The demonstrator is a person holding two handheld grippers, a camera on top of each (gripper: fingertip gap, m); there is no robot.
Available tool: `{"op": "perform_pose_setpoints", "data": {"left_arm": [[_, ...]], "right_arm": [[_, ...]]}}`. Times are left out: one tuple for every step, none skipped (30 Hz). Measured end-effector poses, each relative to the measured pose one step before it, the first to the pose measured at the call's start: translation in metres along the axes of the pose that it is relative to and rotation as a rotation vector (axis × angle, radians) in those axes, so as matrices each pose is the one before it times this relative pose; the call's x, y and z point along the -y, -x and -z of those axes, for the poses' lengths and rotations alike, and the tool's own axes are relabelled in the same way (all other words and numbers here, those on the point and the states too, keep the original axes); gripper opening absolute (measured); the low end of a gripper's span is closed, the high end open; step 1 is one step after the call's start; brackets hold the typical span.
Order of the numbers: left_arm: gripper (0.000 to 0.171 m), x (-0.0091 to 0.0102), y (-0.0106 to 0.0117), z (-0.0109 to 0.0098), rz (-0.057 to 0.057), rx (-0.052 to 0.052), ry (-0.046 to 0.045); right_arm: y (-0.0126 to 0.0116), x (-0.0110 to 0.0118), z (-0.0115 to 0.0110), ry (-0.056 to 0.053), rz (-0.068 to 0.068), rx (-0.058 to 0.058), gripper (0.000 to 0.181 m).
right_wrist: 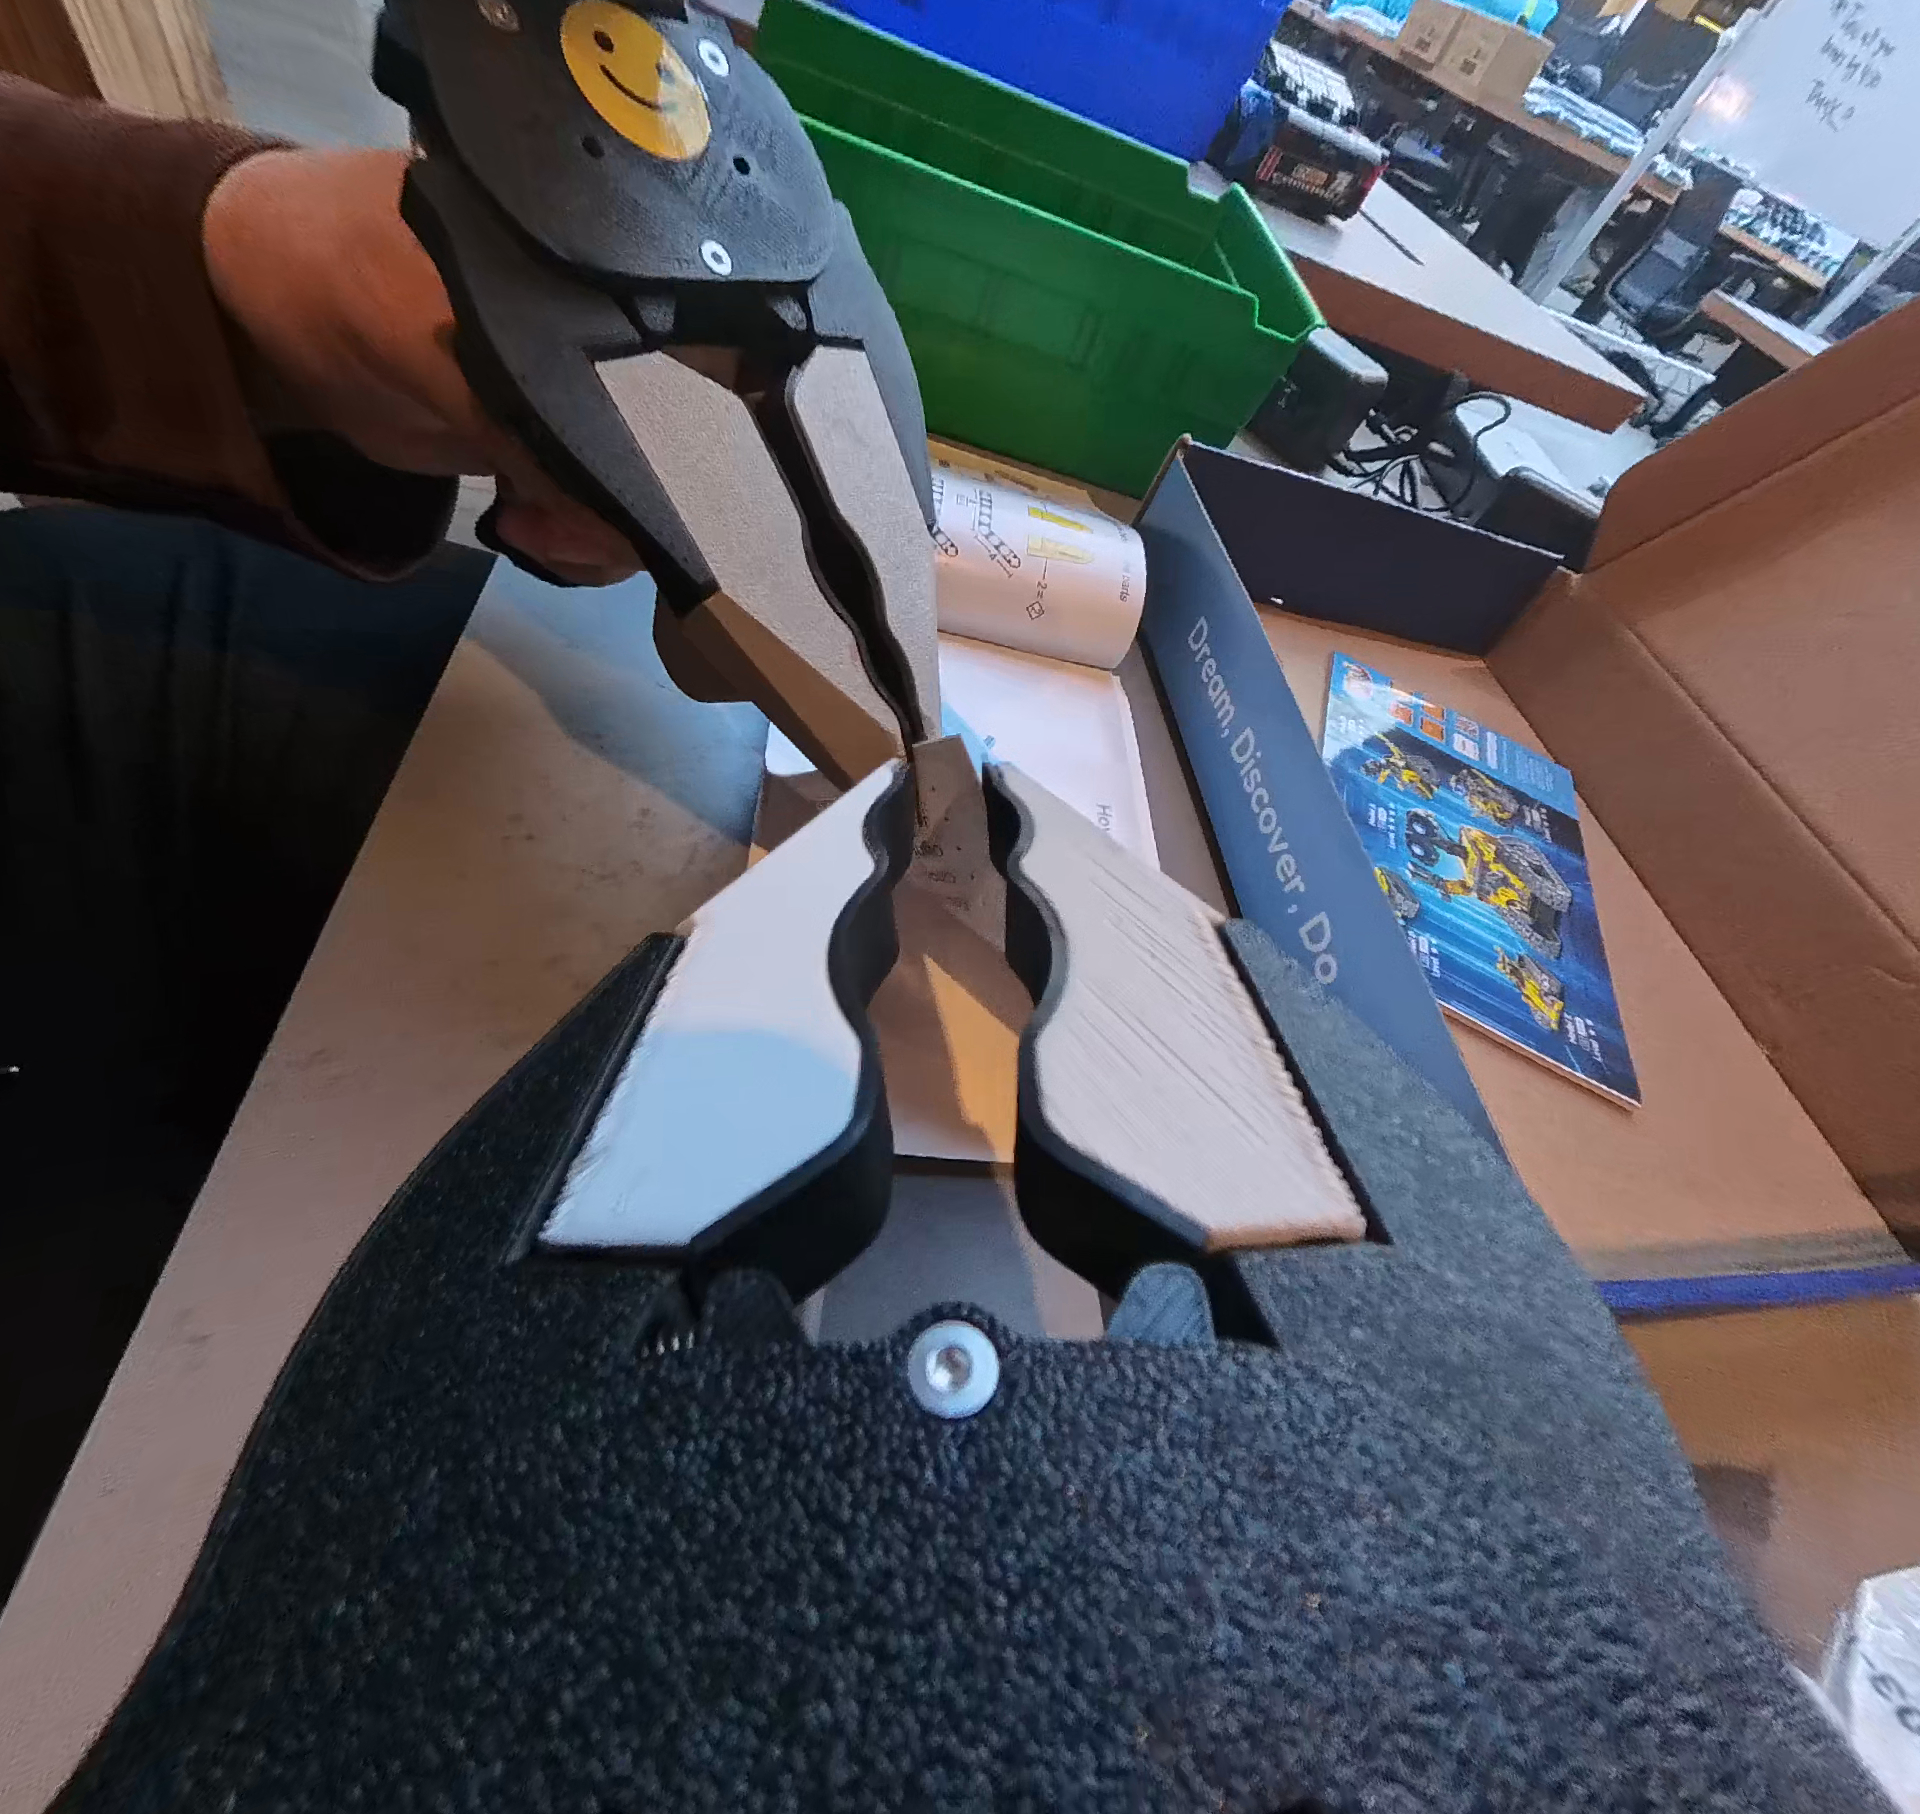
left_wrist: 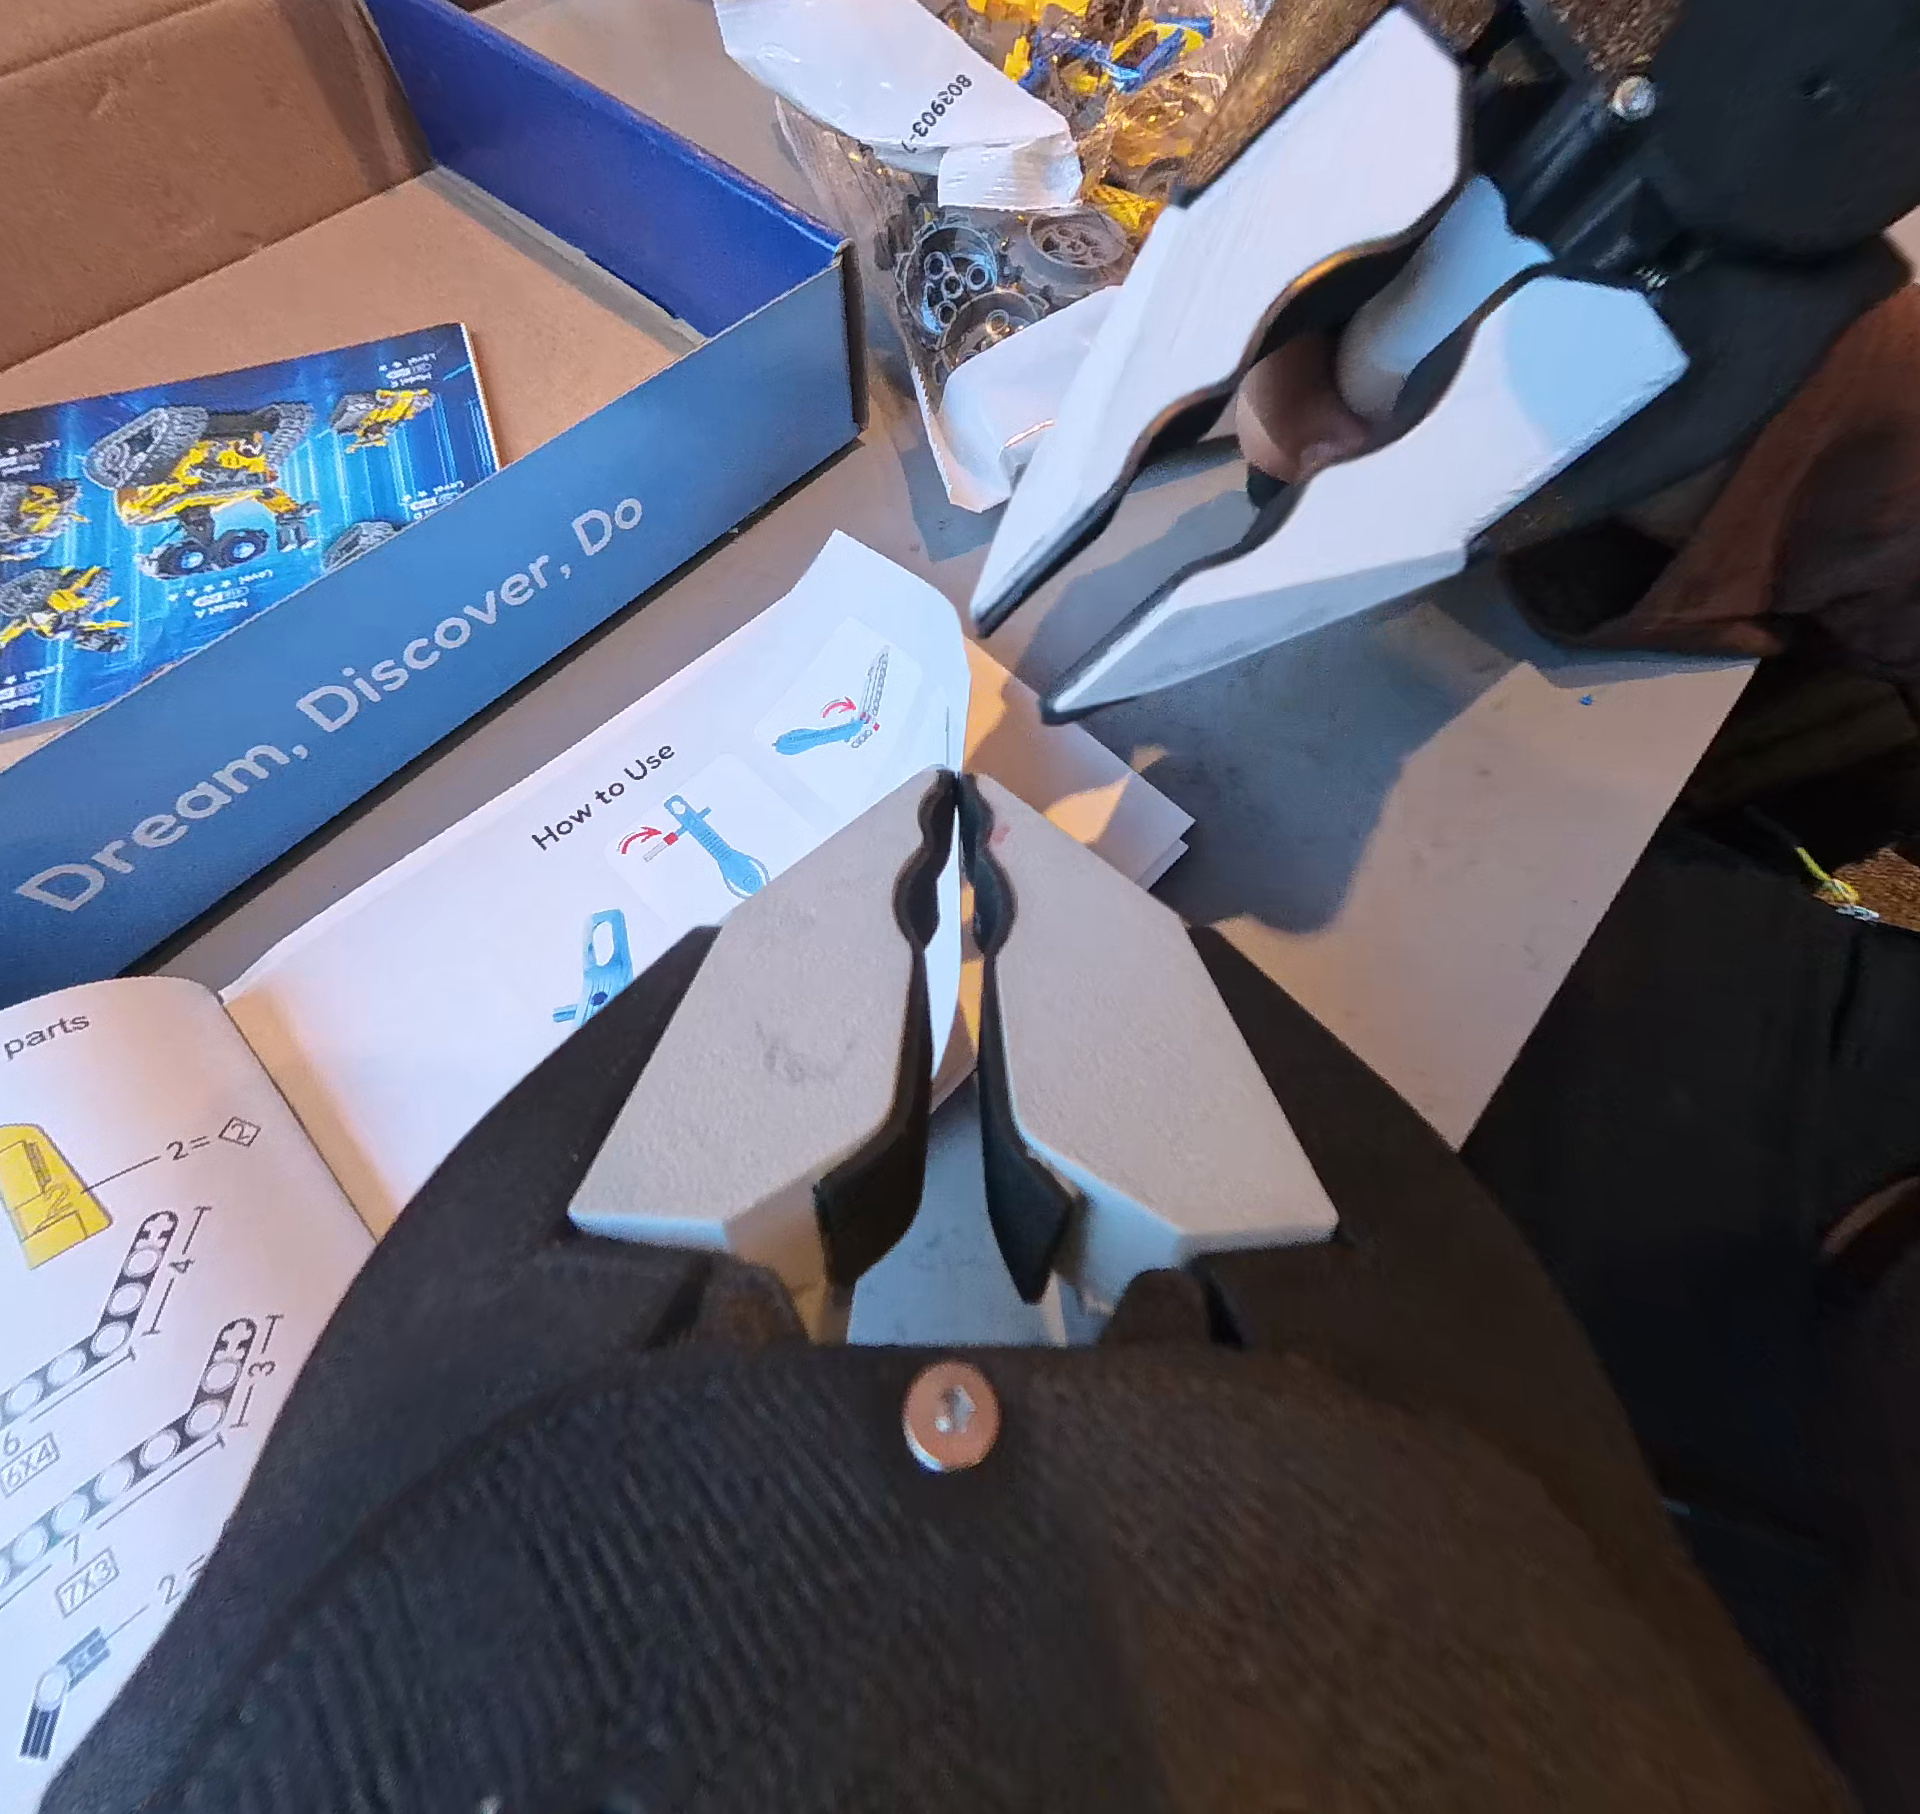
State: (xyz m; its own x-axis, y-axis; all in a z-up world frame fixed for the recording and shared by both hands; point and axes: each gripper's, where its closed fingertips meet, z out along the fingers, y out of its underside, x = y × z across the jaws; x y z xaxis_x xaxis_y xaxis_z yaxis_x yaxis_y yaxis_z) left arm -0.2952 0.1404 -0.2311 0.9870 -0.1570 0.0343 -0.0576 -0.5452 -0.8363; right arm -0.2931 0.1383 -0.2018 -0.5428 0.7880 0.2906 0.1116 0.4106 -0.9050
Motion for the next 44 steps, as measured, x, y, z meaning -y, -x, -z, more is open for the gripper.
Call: {"op": "perform_pose_setpoints", "data": {"left_arm": [[0.000,-0.00027,0.00000,-0.00014,0.0009,-0.0012,0.00141],[0.000,0.00003,-0.00009,-0.00007,0.0005,-0.0005,0.00019],[0.000,0.00016,0.00003,-0.00004,-0.0003,-0.0001,-0.00019],[0.000,0.00043,-0.00008,0.00001,-0.0006,-0.0002,-0.00083],[0.000,0.00040,-0.00036,0.00001,-0.0005,-0.0014,-0.00061],[0.000,0.00019,-0.00029,0.00009,-0.0014,0.0000,0.00102],[0.000,-0.00016,-0.00004,-0.00009,-0.0032,0.0014,0.00213],[0.000,-0.00034,-0.00022,-0.00025,-0.0031,0.0000,0.00264],[0.000,-0.00025,-0.00021,-0.00018,0.0000,-0.0008,0.00004],[0.000,-0.00034,-0.00041,-0.00013,0.0031,-0.0035,-0.00051],[0.000,-0.00017,-0.00019,-0.00004,0.0035,-0.0030,-0.00161],[0.000,-0.00022,0.00012,0.00006,0.0030,-0.0016,-0.00162],[0.000,-0.00007,-0.00021,0.00013,0.0033,-0.0038,-0.00114],[0.000,0.00019,-0.00105,0.00015,0.0042,-0.0086,-0.00268],[0.000,0.00008,-0.00094,0.00008,0.0049,-0.0089,-0.00219],[0.000,-0.00008,-0.00081,0.00010,0.0061,-0.0091,-0.00025],[0.000,-0.00008,-0.00093,0.00004,0.0076,-0.0109,0.00053],[0.001,-0.00015,-0.00048,0.00003,0.0087,-0.0086,0.00043],[0.002,-0.00007,-0.00020,0.00014,0.0068,-0.0051,-0.00023],[0.004,-0.00016,0.00002,0.00025,0.0042,-0.0033,0.00109],[0.006,-0.00018,0.00007,0.00031,0.0033,-0.0020,0.00181],[0.008,-0.00082,0.00051,0.00011,0.0017,0.0012,0.00485],[0.009,-0.00104,0.00045,-0.00016,-0.0003,0.0023,0.00470],[0.010,-0.00085,0.00005,-0.00026,0.0001,-0.0004,0.00335],[0.010,-0.00059,-0.00014,-0.00012,0.0006,-0.0018,0.00224],[0.012,-0.00004,0.00013,0.00043,0.0011,-0.0014,-0.00075],[0.013,0.00044,0.00025,0.00092,0.0037,-0.0026,-0.00352],[0.013,0.00089,0.00064,0.00148,0.0075,-0.0039,-0.00687],[0.013,0.00109,0.00042,0.00163,0.0105,-0.0071,-0.00885],[0.014,0.00042,0.00053,0.00146,0.0120,-0.0091,-0.00553],[0.015,-0.00061,0.00126,0.00114,0.0115,-0.0055,-0.00043],[0.016,-0.00156,0.00251,0.00078,0.0099,0.0020,0.00490],[0.018,-0.00216,0.00263,0.00041,0.0064,0.0052,0.00755],[0.019,-0.00221,0.00181,0.00006,0.0025,0.0025,0.00758],[0.019,-0.00213,0.00117,-0.00018,0.0018,0.0025,0.00676],[0.021,-0.00171,-0.00042,-0.00061,0.0012,-0.0037,0.00491],[0.024,-0.00137,-0.00189,-0.00091,-0.0014,-0.0100,0.00412],[0.026,-0.00139,-0.00181,-0.00121,-0.0025,-0.0077,0.00446],[0.029,-0.00148,-0.00142,-0.00155,-0.0036,-0.0041,0.00619],[0.031,-0.00153,-0.00132,-0.00167,-0.0035,-0.0037,0.00647],[0.033,-0.00115,-0.00141,-0.00181,-0.0023,-0.0037,0.00492],[0.034,-0.00106,-0.00153,-0.00168,-0.0033,-0.0056,0.00448],[0.035,-0.00116,-0.00110,-0.00175,-0.0036,-0.0037,0.00521],[0.035,-0.00116,-0.00029,-0.00159,-0.0037,0.0007,0.00594]], "right_arm": [[-0.00029,0.00088,0.00063,-0.0056,-0.0082,0.0036,0.013],[-0.00044,-0.00084,-0.00016,0.0033,-0.0083,0.0021,0.013],[-0.00015,-0.00166,-0.00057,0.0078,-0.0039,0.0014,0.013],[0.00031,-0.00158,-0.00080,0.0070,0.0012,0.0016,0.013],[0.00076,-0.00139,-0.00092,0.0068,0.0047,0.0013,0.013],[0.00048,-0.00125,-0.00098,0.0075,0.0064,-0.0014,0.014],[0.00029,-0.00079,-0.00082,0.0060,0.0068,-0.0028,0.014],[0.00055,-0.00043,-0.00044,0.0033,0.0055,-0.0005,0.014],[0.00083,-0.00021,-0.00011,0.0020,0.0029,0.0032,0.014],[0.00047,-0.00029,-0.00028,0.0018,0.0017,0.0012,0.013],[-0.00007,-0.00024,-0.00013,0.0017,0.0024,-0.0020,0.013],[-0.00023,-0.00018,-0.00013,0.0010,0.0024,-0.0026,0.013],[-0.00026,-0.00002,-0.00001,0.0005,0.0012,-0.0018,0.013],[-0.00039,-0.00040,-0.00008,0.0015,0.0000,-0.0019,0.013],[-0.00063,-0.00043,0.00001,0.0023,0.0001,-0.0034,0.013],[-0.00044,-0.00052,0.00005,0.0022,0.0005,-0.0024,0.014],[-0.00006,-0.00081,-0.00029,0.0038,-0.0001,0.0005,0.014],[0.00014,-0.00159,-0.00065,0.0084,-0.0004,0.0013,0.014],[0.00028,-0.00259,-0.00108,0.0137,0.0008,0.0012,0.014],[0.00068,-0.00285,-0.00136,0.0156,0.0030,0.0022,0.014],[0.00062,-0.00249,-0.00133,0.0133,0.0051,0.0011,0.014],[0.00056,-0.00150,-0.00089,0.0082,0.0056,-0.0001,0.014],[0.00061,-0.00071,-0.00049,0.0046,0.0036,0.0016,0.014],[0.00075,-0.00059,-0.00032,0.0035,0.0009,0.0039,0.014],[0.00054,-0.00053,-0.00003,0.0025,-0.0002,0.0047,0.014],[0.00047,-0.00057,0.00024,0.0028,0.0003,0.0044,0.014],[0.00047,-0.00109,0.00033,0.0053,0.0026,0.0051,0.015],[0.00052,-0.00172,0.00049,0.0082,0.0049,0.0067,0.015],[0.00048,-0.00165,0.00064,0.0074,0.0042,0.0070,0.015],[0.00080,-0.00104,0.00066,0.0025,0.0018,0.0081,0.015],[0.00129,-0.00057,0.00055,0.0001,0.0002,0.0121,0.015],[0.00156,-0.00088,0.00030,0.0021,0.0013,0.0122,0.015],[0.00129,-0.00115,0.00025,0.0042,0.0051,0.0092,0.015],[0.00175,-0.00098,0.00007,0.0047,0.0083,0.0094,0.015],[0.00222,-0.00103,-0.00001,0.0048,0.0103,0.0108,0.015],[0.00238,-0.00065,-0.00008,0.0044,0.0135,0.0104,0.015],[0.00235,-0.00064,0.00008,0.0044,0.0191,0.0069,0.015],[0.00182,-0.00074,0.00028,0.0053,0.0251,0.0030,0.015],[0.00149,-0.00130,0.00032,0.0071,0.0260,0.0002,0.015],[0.00129,-0.00165,0.00024,0.0083,0.0218,0.0001,0.016],[0.00131,-0.00161,0.00012,0.0066,0.0169,0.0014,0.017],[0.00138,-0.00126,0.00024,0.0040,0.0137,0.0016,0.018],[0.00099,-0.00128,0.00024,0.0041,0.0119,-0.0001,0.019],[0.00012,-0.00130,0.00037,0.0049,0.0098,-0.0037,0.021]]}}
